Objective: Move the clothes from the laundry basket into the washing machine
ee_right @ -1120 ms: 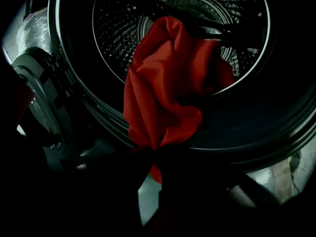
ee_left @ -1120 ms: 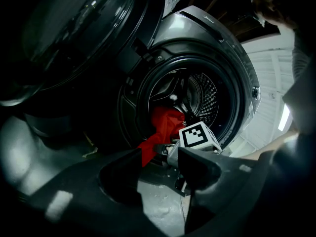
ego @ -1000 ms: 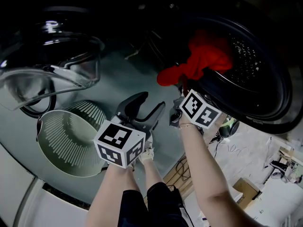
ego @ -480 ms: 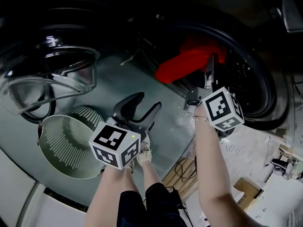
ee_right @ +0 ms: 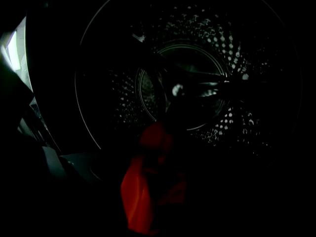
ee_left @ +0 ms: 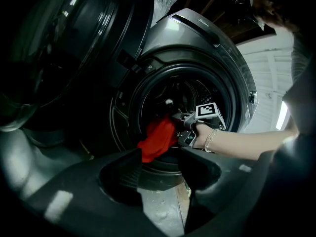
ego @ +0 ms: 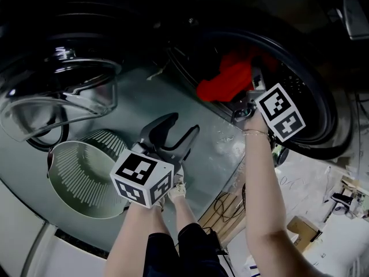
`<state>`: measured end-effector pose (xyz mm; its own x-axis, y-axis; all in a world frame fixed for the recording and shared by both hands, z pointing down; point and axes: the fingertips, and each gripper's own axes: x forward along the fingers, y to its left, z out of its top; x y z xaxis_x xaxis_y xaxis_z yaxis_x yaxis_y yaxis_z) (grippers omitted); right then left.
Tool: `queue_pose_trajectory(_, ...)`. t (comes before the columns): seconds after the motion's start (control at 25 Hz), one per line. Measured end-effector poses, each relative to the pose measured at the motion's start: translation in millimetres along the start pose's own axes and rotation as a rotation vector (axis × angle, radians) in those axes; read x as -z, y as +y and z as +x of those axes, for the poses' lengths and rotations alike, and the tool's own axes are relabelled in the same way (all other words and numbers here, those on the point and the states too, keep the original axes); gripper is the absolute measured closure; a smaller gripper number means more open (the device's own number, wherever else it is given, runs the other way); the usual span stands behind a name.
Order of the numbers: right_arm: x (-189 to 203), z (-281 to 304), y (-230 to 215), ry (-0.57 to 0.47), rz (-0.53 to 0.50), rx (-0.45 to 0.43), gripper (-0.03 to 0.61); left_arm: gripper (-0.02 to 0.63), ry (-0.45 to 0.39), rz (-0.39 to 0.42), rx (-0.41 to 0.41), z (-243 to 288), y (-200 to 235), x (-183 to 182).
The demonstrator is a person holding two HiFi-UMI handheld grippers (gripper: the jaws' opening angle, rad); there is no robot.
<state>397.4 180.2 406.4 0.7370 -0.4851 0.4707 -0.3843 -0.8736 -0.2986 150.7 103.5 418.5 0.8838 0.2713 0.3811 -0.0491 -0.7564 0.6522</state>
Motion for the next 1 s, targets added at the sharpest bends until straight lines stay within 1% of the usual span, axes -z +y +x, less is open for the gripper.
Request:
queue_pose_trajectory(0.08,14.5,-3.9,-1.1,0.059,0.020,0.006,0.157,0.376,0.000,-0.006,-0.004,0.6,1.7,1.2)
queue_pose_trajectory(0.12,22.1,-8.3,0.1,0.078,0.024,0.001,0.139,0.376,-0.001,-0.010,-0.006,0.8,2.4,1.6)
queue_pose_trajectory(0.24,50.6,-28.1,6.7,0.129,0.013,-0.019,0.124,0.376,0.000,-0.015,-0.007,1.3,2.4,2.6)
queue_pose_trajectory(0.32,76.5,-42.1,7.8,0.171,0.021,-0.014,0.120,0.376,0.002,-0.016,-0.007,1.1,2.8,3.8)
queue_pose_trajectory(0.44,127.4,-54.9,3.4,0.265,0.081,0.011,0.112,0.376,0.007,-0.026,-0.014,-0.7,6.0,9.0)
queue_pose_trajectory(0.56,176.4,-51.3,-2.2,0.365,0.132,0.019,0.110,0.376,0.013,-0.035,-0.017,-2.8,9.3,15.7)
queue_pose_trajectory(0.64,197.8,-43.2,-3.9,0.411,0.133,0.015,0.116,0.376,0.016,-0.037,-0.017,-4.6,12.0,20.1)
queue_pose_trajectory(0.8,217.6,-27.6,2.3,0.462,0.073,-0.017,0.166,0.380,0.018,-0.041,-0.019,-7.7,17.1,27.4)
queue_pose_trajectory(0.88,220.2,-22.3,5.2,0.469,0.046,-0.029,0.206,0.380,0.020,-0.041,-0.019,-9.2,18.2,29.9)
queue_pose_trajectory(0.92,219.5,-19.5,6.5,0.466,0.036,-0.036,0.212,0.380,0.020,-0.042,-0.018,-9.7,18.8,30.8)
queue_pose_trajectory(0.96,217.7,-16.6,7.9,0.462,0.025,-0.042,0.238,0.380,0.020,-0.043,-0.018,-10.0,19.2,31.3)
queue_pose_trajectory(1.0,215.1,-14.0,9.2,0.458,0.012,-0.046,0.280,0.380,0.020,-0.043,-0.018,-10.1,19.5,31.6)
